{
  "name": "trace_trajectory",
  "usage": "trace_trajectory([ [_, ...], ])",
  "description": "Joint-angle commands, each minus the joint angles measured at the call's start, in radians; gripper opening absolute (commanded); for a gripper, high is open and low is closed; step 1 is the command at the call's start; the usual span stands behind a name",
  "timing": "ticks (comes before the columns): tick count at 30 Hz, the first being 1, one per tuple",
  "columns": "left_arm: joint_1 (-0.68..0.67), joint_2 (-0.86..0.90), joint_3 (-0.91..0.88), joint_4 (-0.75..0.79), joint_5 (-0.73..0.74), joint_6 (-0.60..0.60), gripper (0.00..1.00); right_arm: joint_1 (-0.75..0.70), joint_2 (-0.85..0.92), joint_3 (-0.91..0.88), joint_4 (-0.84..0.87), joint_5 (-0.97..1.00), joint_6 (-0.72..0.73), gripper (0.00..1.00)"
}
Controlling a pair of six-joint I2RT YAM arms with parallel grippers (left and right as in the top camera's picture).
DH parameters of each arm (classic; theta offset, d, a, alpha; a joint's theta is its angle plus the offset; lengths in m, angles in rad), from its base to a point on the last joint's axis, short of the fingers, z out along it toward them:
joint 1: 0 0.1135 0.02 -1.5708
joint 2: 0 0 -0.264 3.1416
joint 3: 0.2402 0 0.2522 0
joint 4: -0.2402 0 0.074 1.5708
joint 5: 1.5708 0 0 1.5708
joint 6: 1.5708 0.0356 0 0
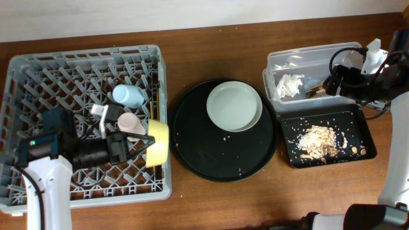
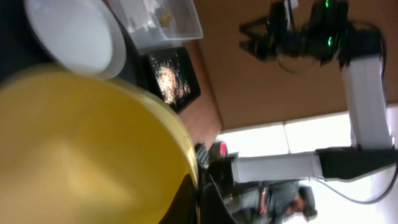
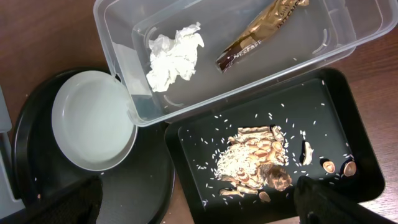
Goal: Sort waste into correct bins and load items into the dishwasher rack
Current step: 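Carry the yellow bowl with the left gripper into the rack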
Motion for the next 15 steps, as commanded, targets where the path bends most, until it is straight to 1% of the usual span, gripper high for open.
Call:
trace_trajectory([
  [1,0.131,0.014,-0.160,0.058,0.092,0.031,0.00,-0.004,0.000,0.001,-0.002,0.006,0.005,0.99],
  [3,0.159,0.040,-0.234,0.107,0.091,0.031,0.00,-0.004,0.000,0.001,-0.002,0.006,0.004,0.99],
  [5,0.159,0.097,-0.287,0.158,0.092,0.031,0.00,-0.004,0.000,0.001,-0.002,0.006,0.005,0.99],
  [8,0.161,0.189,-0.294,0.219,0.085,0.031,0.00,-0.004,0.000,0.001,-0.002,0.006,0.005,0.99],
  [11,0.177,0.248,-0.294,0.249,0.023,0.031,0.01,-0.004,0.000,0.001,-0.002,0.006,0.005,0.98],
  [14,0.232,0.251,-0.294,0.250,-0.019,0.031,0.02,-0.004,0.000,0.001,-0.002,0.006,0.005,0.99],
  [15,0.260,0.251,-0.294,0.247,-0.033,0.031,0.04,-0.004,0.000,0.001,-0.002,0.006,0.005,0.99],
])
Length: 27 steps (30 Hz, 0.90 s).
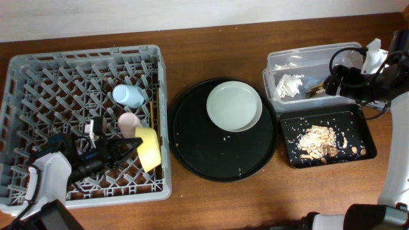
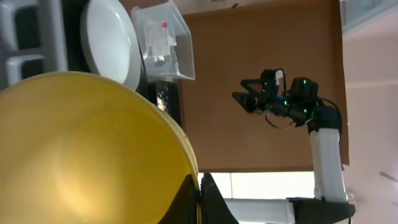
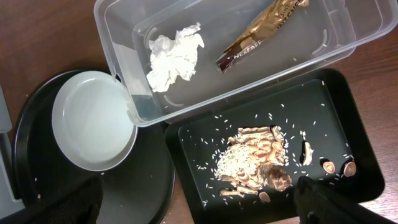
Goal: Sort waste into correct bins and load items into the dishwasher rack
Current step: 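Carry the yellow bowl with the left gripper into the rack, then reach the left gripper to the white plate and grasp its edge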
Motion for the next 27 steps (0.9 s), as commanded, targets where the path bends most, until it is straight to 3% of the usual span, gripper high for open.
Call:
trace_trajectory([
  [1,0.093,0.029,-0.012,0.012,-0.207,0.020,0.06,-0.004,0.000,0.001,0.000,0.006,0.004,0.99],
  [6,0.184,0.028,-0.010,0.010,-0.263,0.021,0.07,-0.004,0.000,0.001,0.000,0.006,0.004,0.99],
  [11,0.271,0.028,0.002,0.009,-0.331,0.020,0.37,-0.004,0.000,0.001,0.000,0.006,0.004,0.99],
  [13,0.325,0.028,0.026,-0.006,-0.386,0.020,0.57,-0.004,0.000,0.001,0.000,0.006,0.004,0.99],
  [17,0.426,0.019,0.123,-0.104,-0.383,0.020,0.73,-0.004,0.000,0.001,0.000,0.006,0.004,0.99],
  [21,0.437,-0.092,0.245,-0.172,-0.379,-0.030,0.81,-0.004,0.000,0.001,0.000,0.006,0.004,0.99],
  [22,0.432,-0.129,0.259,-0.171,-0.380,-0.051,0.80,-0.004,0.000,0.001,0.000,0.006,0.004,0.99],
  [24,0.383,-0.249,0.272,-0.166,-0.413,-0.088,0.60,-0.004,0.000,0.001,0.000,0.006,0.004,0.99],
  [26,0.300,-0.344,0.272,-0.151,-0.506,-0.153,0.09,-0.004,0.000,0.001,0.000,0.006,0.004,0.99],
  [27,0.237,-0.389,0.272,-0.135,-0.576,-0.206,0.00,-0.004,0.000,0.001,0.000,0.006,0.004,0.98],
])
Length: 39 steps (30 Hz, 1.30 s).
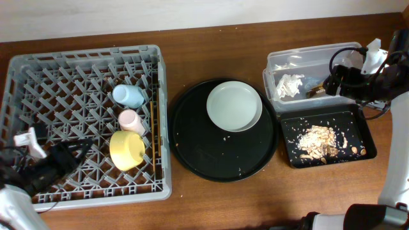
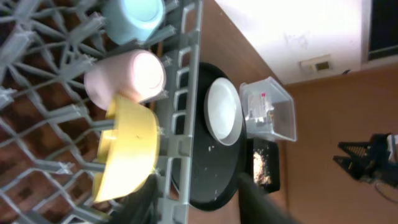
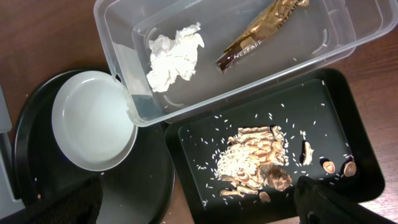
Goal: Sort waste into correct bins and load items into the dishwasher rack
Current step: 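Reach the left gripper to the white plate and grasp its edge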
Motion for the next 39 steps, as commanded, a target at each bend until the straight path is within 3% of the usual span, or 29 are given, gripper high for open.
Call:
trace_trajectory([
  [1,-0.184,-0.136,0.015,0.046,-0.222,-0.173,0.00,-0.004,0.000,0.001,-0.001,0.006,0.004,0.99],
  [4,-0.473,-0.183,0.015,0.131,-0.501,-0.361,0.00,-0.004,0.000,0.001,-0.001,0.006,0.004,0.99],
  [6,-0.625,-0.166,0.014,0.169,-0.611,-0.432,0.00,-0.004,0.000,0.001,-0.001,0.006,0.003,0.99],
  [11,-0.916,-0.032,0.013,0.220,-0.624,-0.438,0.00,-0.004,0.000,0.001,-0.001,0.006,0.003,0.99],
  [13,-0.979,0.047,0.013,0.222,-0.634,-0.381,0.00,-0.004,0.000,0.001,-0.001,0.006,0.004,0.99],
  [15,-1.005,0.139,0.013,0.206,-0.734,-0.395,0.00,-0.004,0.000,0.001,-0.001,0.006,0.004,0.99],
  [17,-1.004,0.227,0.013,0.184,-0.940,-0.481,0.00,-0.004,0.000,0.001,-0.001,0.006,0.004,0.99],
  [23,-0.925,0.251,0.014,0.125,-1.224,-0.631,0.00,-0.004,0.000,0.001,-0.001,0.006,0.003,0.99],
  [27,-0.866,0.249,0.017,0.128,-1.225,-0.641,0.00,-0.004,0.000,0.001,-0.001,0.006,0.004,0.99],
  [30,-0.896,0.200,0.089,0.125,-1.112,-0.594,0.00,-0.004,0.000,0.001,-0.001,0.006,0.003,0.99],
  [34,-1.101,0.066,0.249,0.248,-0.962,-0.595,0.18,-0.004,0.000,0.001,-0.001,0.006,0.004,0.99],
  [35,-1.178,0.049,0.252,0.337,-0.926,-0.595,0.43,-0.004,0.000,0.001,-0.001,0.006,0.004,0.99],
  [37,-1.283,0.061,0.247,0.457,-0.926,-0.595,0.59,-0.004,0.000,0.001,-0.001,0.006,0.004,0.99],
  [39,-1.387,0.124,0.243,0.585,-0.926,-0.595,0.64,-0.004,0.000,0.001,-0.001,0.006,0.004,0.99],
])
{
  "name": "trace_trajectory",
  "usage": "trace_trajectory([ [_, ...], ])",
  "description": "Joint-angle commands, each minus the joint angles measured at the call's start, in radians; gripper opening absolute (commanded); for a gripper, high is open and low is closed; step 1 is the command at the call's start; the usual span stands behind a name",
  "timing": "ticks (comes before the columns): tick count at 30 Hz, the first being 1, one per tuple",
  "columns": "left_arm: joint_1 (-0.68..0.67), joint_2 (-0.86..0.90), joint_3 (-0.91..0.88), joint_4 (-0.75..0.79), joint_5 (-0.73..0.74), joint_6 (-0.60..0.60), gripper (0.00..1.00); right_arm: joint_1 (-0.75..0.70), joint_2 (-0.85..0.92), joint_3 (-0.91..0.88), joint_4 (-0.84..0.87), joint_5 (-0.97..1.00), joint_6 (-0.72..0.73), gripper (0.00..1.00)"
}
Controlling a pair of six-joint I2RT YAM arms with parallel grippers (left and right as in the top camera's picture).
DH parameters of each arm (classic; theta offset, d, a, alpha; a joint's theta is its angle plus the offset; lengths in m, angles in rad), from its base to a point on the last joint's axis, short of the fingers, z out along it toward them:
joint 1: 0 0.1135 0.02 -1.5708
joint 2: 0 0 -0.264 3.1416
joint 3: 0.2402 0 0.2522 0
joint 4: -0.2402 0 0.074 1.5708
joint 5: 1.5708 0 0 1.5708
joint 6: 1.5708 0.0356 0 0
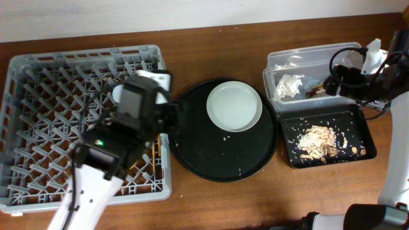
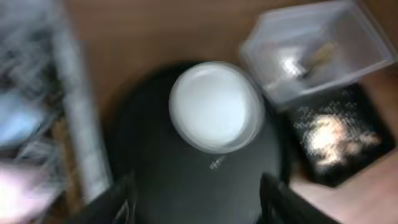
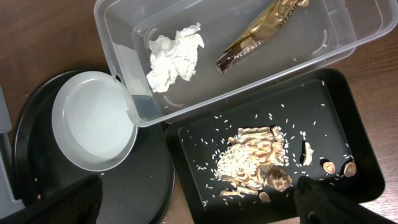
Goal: Sort waste into correct bins and load items into the dishwasher rack
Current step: 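Reach the left gripper to the white plate and grasp its edge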
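My left arm (image 1: 137,105) hangs over the right edge of the grey dishwasher rack (image 1: 38,70). The left gripper (image 2: 199,202) is open and empty above the black round tray (image 1: 217,160), in a blurred wrist view. A pale plate (image 1: 234,106) lies on that tray. A blue cup (image 1: 117,94) peeks out beside the arm; the pink cup and yellow bowl are hidden under it. My right gripper (image 3: 196,205) stands open and empty above the bins, at the clear bin's right end in the overhead view.
A clear bin (image 1: 307,56) at the back right holds a crumpled tissue (image 3: 174,55) and a brown wrapper (image 3: 258,31). In front of it a black rectangular tray (image 3: 348,118) holds rice and food scraps (image 3: 258,158). The plate's right edge touches the bin's corner.
The left gripper was at the rack's front left corner; now it is over the rack's right edge, facing the plate on the round tray. The right arm has not moved.
My left gripper held the yellow bowl over the rack's right side, then lower among the pegs. After that the bowl lay in the rack beside the pink cup, with the gripper open at the front left. Now the gripper is empty by the round tray.
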Motion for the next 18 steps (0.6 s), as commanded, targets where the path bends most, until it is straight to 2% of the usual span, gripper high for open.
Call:
trace_trajectory([
  [1,-0.142,0.128,-0.007,0.153,0.033,0.005,0.64,-0.004,0.000,0.001,0.001,0.005,0.004,0.99],
  [5,-0.263,0.418,-0.007,0.421,0.032,0.010,0.63,-0.004,0.000,0.001,0.001,0.005,0.004,0.99],
  [11,-0.319,0.768,-0.007,0.738,-0.004,0.028,0.59,-0.004,0.000,0.001,0.001,0.005,0.004,0.99],
  [13,-0.322,0.835,-0.007,0.741,-0.015,0.068,0.57,-0.004,0.000,0.001,0.001,0.005,0.004,0.99],
  [16,-0.322,0.847,-0.006,0.613,-0.173,0.069,0.35,-0.004,0.000,0.001,0.001,0.005,0.004,0.99],
  [18,-0.322,0.842,-0.006,0.528,-0.185,0.069,0.23,-0.004,0.000,0.001,0.001,0.005,0.004,0.99],
])
